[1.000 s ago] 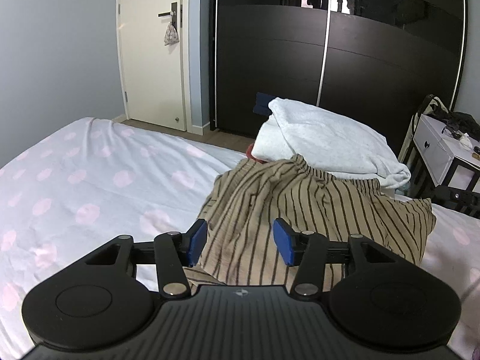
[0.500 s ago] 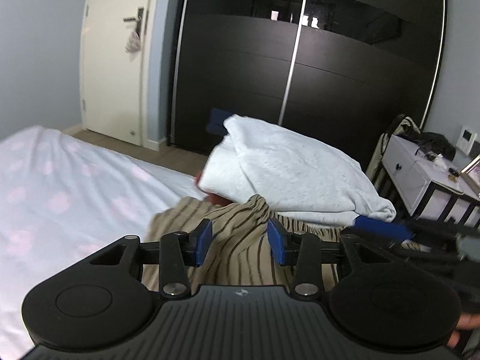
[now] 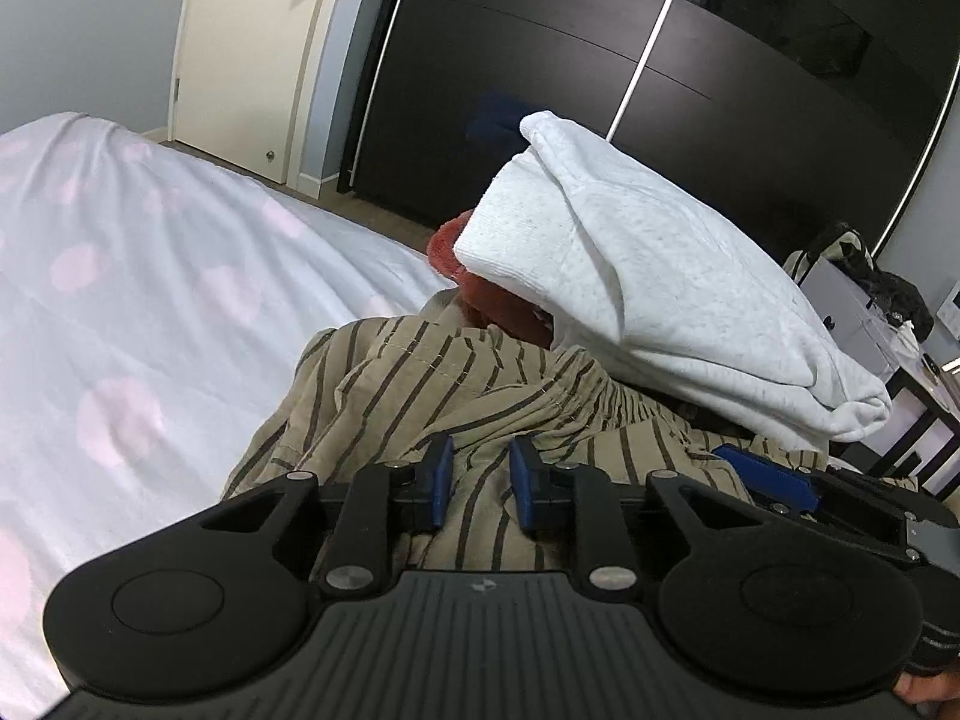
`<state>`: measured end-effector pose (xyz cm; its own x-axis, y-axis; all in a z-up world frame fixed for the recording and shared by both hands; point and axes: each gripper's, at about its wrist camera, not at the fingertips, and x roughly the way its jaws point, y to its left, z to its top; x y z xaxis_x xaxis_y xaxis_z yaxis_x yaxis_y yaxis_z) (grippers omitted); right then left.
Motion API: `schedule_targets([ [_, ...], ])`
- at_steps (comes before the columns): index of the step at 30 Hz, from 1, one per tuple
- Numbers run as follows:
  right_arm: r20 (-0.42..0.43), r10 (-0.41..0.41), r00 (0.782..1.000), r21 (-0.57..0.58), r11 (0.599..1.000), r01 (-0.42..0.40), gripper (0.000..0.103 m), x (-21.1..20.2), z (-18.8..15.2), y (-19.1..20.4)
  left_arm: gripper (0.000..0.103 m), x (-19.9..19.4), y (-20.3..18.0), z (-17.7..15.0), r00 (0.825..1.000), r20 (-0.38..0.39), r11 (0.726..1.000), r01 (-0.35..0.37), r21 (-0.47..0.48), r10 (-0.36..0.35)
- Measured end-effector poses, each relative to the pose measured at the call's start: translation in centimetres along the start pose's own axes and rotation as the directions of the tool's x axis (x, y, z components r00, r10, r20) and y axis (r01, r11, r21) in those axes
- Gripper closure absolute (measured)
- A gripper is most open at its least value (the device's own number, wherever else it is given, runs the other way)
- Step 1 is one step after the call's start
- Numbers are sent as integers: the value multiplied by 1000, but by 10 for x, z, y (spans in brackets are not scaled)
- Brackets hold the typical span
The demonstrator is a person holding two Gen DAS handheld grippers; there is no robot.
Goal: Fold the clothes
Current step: 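Lower the trousers onto the bed beside the pillow and open both tools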
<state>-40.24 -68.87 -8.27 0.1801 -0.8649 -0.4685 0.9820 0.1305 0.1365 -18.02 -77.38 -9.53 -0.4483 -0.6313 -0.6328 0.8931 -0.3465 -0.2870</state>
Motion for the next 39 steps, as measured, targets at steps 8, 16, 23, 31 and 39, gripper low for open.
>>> schedule_targets([
  [8, -49, 27, 998, -7, 1000, -28, 62, -15, 25, 0, 80, -48, -26, 14, 999, 18, 996, -41, 73, 40],
  [16, 37, 95, 995, 17, 995, -96, 36, -97, 63, 2, 62, -143, -78, 12, 985, 140, 984, -117, 131, 99],
  [23, 29, 137, 990, 41, 990, -138, 13, -170, 70, 4, 34, -199, -128, -5, 964, 221, 972, -183, 148, 148],
  [31, 60, 43, 997, 9, 999, -44, 1, -242, 54, 14, 28, -235, -164, -34, 948, 227, 957, -256, 135, 221],
  [39, 19, 54, 998, 13, 998, -55, 1, -275, 33, 3, 28, -257, -178, -83, 930, 222, 948, -312, 64, 292],
])
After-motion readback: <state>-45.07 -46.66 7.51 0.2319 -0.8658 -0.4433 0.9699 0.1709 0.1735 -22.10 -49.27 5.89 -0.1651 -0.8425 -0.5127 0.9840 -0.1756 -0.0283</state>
